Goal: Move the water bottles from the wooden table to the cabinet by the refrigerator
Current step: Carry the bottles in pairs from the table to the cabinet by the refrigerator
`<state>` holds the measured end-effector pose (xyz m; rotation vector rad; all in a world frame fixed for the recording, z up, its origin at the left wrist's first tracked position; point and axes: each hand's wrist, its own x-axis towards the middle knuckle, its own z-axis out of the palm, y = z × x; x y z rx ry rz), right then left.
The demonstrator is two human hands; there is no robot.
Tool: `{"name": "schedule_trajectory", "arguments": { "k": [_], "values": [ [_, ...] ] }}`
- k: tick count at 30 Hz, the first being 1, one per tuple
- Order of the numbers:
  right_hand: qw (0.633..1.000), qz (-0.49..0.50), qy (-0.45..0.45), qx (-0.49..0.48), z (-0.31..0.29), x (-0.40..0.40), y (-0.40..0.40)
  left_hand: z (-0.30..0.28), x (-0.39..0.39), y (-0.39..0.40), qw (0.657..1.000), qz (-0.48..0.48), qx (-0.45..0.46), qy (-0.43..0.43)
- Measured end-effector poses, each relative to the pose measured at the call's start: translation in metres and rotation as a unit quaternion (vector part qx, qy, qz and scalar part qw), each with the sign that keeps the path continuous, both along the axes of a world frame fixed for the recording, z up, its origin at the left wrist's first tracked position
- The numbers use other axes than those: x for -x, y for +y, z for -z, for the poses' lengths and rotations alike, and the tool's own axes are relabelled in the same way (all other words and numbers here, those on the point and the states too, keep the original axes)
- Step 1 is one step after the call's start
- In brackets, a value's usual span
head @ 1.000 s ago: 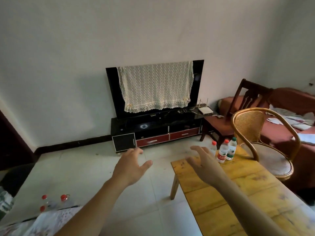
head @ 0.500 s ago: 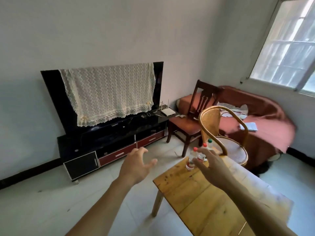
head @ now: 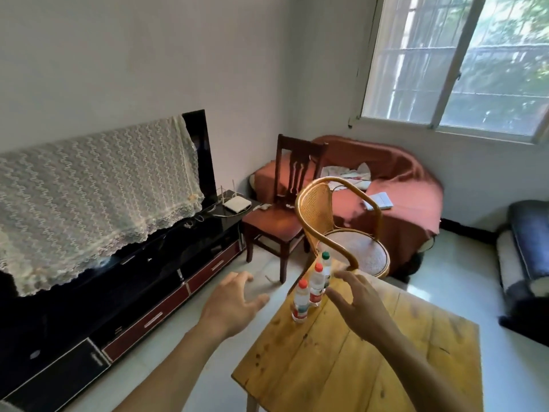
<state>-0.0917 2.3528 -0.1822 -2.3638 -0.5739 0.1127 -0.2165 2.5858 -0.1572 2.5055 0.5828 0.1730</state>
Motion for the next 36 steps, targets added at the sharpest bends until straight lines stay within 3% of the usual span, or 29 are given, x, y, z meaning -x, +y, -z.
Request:
{"name": "schedule_trajectory", "arguments": {
  "k": [18, 36],
  "values": [
    [0.981, 0.175, 0.051, 0.061, 0.030, -0.081, 0.049, 0.059, -0.186, 0.071, 0.986, 0.159, 0.041, 0.018],
    [0.963, 0.210, 0.146, 0.086, 0.107, -0.134, 0.057, 0.141, -0.272, 0.088, 0.974, 0.191, 0.080, 0.094]
  ]
}}
